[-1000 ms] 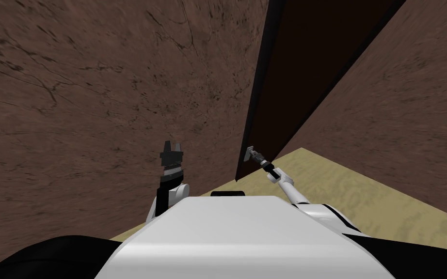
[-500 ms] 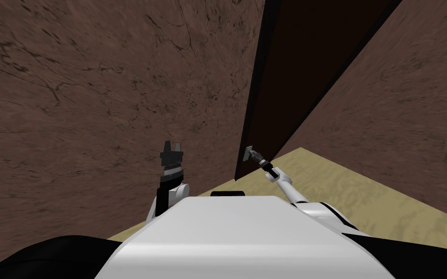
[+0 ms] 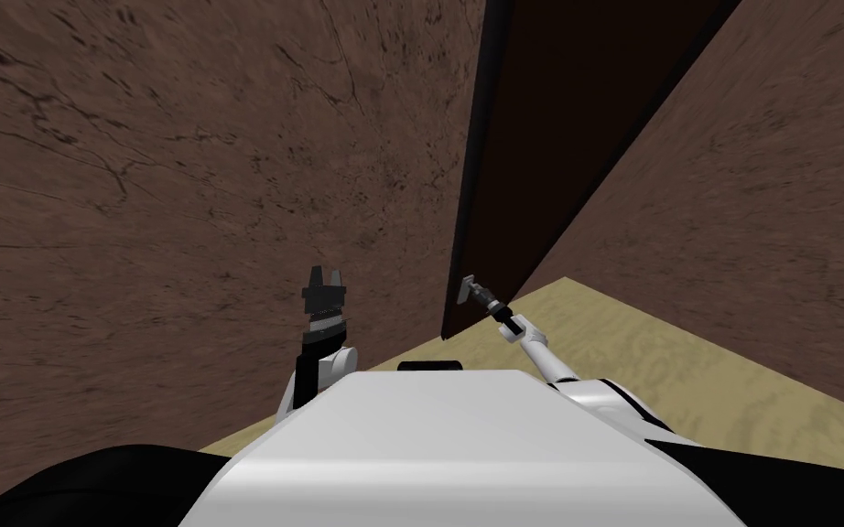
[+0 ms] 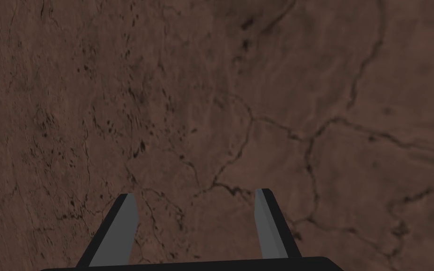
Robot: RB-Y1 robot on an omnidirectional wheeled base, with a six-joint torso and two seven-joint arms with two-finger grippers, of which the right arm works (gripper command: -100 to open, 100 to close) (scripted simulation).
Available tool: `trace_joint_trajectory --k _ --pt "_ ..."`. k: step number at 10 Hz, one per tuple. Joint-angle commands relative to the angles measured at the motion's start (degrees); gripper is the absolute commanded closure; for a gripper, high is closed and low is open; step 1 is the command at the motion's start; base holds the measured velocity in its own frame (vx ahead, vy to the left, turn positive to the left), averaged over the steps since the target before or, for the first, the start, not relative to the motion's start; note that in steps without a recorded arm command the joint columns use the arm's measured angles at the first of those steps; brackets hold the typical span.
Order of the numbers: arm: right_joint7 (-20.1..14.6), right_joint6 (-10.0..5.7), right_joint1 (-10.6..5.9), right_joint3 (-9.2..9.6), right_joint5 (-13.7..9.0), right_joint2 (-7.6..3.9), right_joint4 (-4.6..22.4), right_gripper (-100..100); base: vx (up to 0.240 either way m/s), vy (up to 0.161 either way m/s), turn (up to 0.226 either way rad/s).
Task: Pull the door open
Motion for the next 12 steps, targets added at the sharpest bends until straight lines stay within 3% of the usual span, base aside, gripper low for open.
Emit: trace_joint_trajectory --k 1,12 --pt "-2.9 0.12 -0.41 1.09 -1.3 0.22 0.0 100 -0.033 -0.04 -0.007" --pt "-18.6 1.84 -2.37 6.77 -9.0 0.8 -0.6 100 -0.037 -0.041 -0.003"
